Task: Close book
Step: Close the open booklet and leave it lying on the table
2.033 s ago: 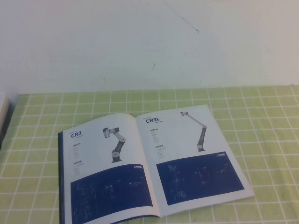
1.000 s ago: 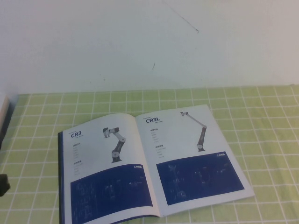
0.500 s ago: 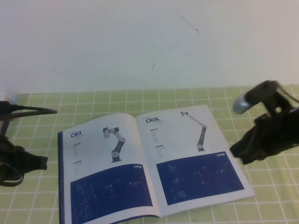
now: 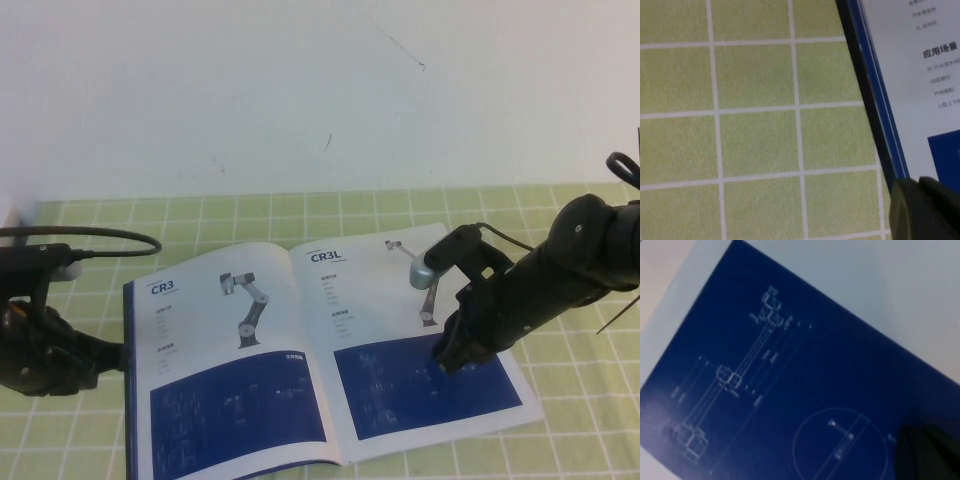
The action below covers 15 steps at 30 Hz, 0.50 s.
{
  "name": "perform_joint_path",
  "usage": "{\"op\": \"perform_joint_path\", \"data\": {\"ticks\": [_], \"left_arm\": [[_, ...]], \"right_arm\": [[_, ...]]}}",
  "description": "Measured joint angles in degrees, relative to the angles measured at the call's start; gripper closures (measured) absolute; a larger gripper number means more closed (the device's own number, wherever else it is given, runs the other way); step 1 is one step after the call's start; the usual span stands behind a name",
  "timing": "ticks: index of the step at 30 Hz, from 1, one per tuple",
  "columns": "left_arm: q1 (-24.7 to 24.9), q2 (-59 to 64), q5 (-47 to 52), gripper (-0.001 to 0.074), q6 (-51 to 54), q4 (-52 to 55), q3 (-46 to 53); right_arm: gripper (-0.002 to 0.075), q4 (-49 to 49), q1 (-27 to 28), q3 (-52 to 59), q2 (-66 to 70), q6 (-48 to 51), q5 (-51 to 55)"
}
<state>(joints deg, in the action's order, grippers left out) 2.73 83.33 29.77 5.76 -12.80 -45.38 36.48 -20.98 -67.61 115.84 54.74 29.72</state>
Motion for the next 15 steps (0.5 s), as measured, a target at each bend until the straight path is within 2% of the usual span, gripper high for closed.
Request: {"op": "perform_joint_path", "data": {"ticks": [15], "left_arm": [[0.00,18.42,-3.52,0.0738,-0.12,-0.25,-8.19]], "right_arm": [[0.0729,-2.99,0.00,-0.80,0.34,-7.96,1.61]]}}
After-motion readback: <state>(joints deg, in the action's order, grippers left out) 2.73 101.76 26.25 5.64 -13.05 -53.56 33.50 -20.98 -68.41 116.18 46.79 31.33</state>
